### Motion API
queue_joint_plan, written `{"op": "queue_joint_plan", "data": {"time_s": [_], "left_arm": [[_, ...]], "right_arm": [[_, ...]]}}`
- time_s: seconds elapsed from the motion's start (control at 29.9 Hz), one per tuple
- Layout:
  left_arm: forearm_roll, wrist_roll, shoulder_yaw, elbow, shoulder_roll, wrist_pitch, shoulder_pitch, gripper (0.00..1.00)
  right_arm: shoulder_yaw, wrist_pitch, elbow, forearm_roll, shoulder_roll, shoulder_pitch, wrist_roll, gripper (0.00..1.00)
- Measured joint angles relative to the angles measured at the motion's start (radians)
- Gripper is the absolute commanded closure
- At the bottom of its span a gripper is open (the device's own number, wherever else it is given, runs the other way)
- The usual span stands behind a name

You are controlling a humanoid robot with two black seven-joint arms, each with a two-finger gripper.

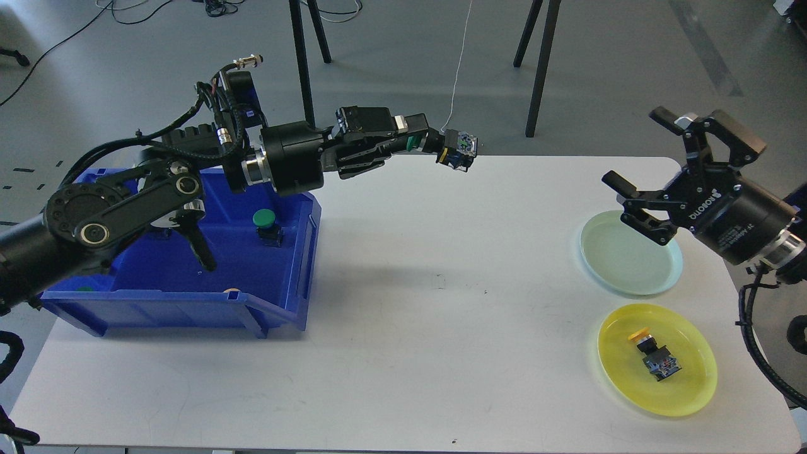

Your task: Pass button and place on color plate

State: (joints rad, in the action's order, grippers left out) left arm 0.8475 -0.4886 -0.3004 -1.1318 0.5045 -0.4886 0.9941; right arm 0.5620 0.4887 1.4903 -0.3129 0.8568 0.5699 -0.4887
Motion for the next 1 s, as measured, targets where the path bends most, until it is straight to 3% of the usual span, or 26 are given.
{"op": "queue_joint_plan", "data": {"time_s": [0.27,1.0], "left_arm": [[0.001,0.0,0.0,-0.002,0.002,0.0,-0.003,0.81],[0.001,0.0,-0.002,-0.002,0.003,0.0,-0.004,0.81]], "right_arm": [[-0.266,0.0,-0.032,0.002,-0.147,0.238,0.0,0.01],[-0.273,-0.088,-0.144,0.08,-0.302,0.248,0.0,0.04]]}}
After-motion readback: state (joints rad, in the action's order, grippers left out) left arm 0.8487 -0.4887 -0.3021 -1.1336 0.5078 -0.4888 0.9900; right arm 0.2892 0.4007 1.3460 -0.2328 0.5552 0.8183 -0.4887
